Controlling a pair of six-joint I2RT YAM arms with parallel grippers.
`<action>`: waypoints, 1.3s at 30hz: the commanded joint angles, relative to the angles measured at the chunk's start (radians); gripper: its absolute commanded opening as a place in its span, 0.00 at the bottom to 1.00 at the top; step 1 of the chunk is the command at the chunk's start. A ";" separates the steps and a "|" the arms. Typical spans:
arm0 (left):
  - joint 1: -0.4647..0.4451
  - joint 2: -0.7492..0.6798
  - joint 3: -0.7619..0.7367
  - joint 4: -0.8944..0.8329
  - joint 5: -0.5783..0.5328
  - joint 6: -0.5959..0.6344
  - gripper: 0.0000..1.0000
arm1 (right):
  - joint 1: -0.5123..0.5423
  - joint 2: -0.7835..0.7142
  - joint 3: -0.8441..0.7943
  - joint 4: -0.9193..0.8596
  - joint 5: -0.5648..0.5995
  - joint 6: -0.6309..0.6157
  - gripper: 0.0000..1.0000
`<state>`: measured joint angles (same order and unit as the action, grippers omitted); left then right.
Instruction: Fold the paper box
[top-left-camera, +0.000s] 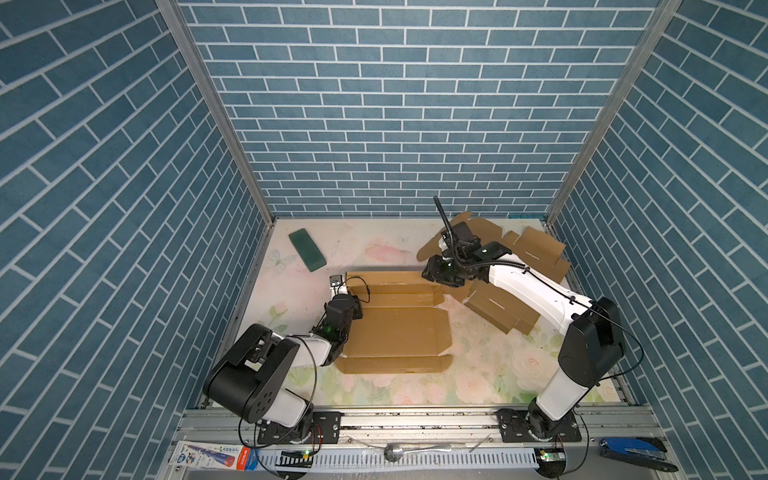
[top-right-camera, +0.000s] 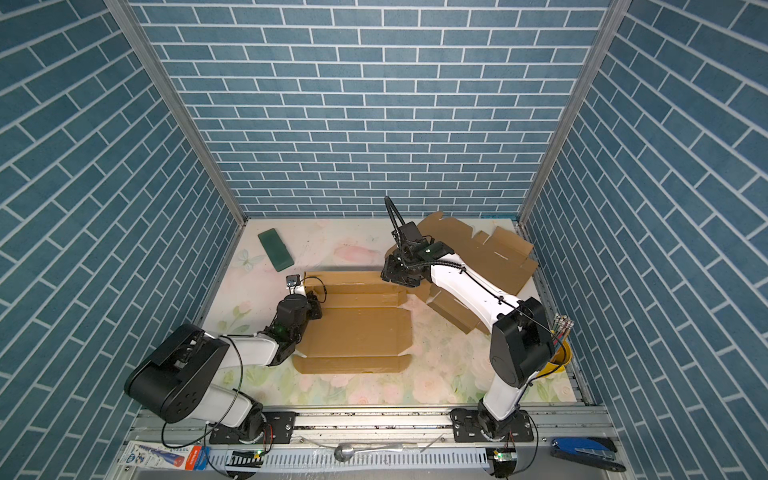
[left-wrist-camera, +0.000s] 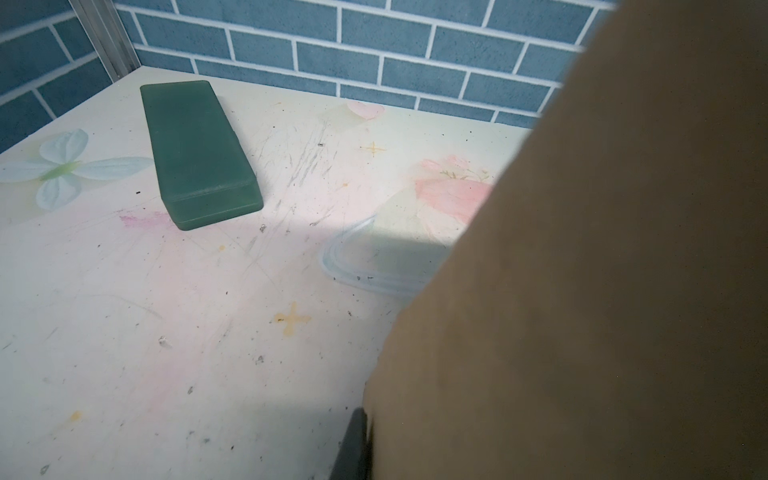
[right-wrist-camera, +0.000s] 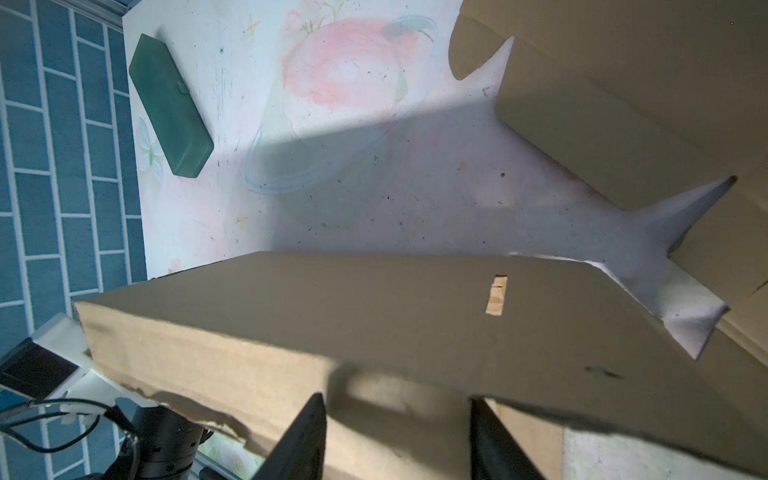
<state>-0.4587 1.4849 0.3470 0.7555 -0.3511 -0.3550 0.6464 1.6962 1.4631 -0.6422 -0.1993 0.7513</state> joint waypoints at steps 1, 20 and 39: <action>-0.011 -0.003 -0.006 -0.028 -0.005 0.026 0.12 | -0.029 -0.068 -0.020 -0.005 -0.061 -0.080 0.58; -0.011 0.001 0.053 -0.128 -0.011 0.006 0.11 | -0.162 -0.105 -0.024 -0.229 0.190 -0.634 0.64; -0.011 0.000 0.054 -0.140 -0.013 0.003 0.11 | -0.083 -0.066 -0.133 -0.091 0.146 -0.704 0.16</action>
<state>-0.4633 1.4849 0.3943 0.6579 -0.3511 -0.3748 0.5407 1.6691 1.3571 -0.7547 -0.0414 0.0742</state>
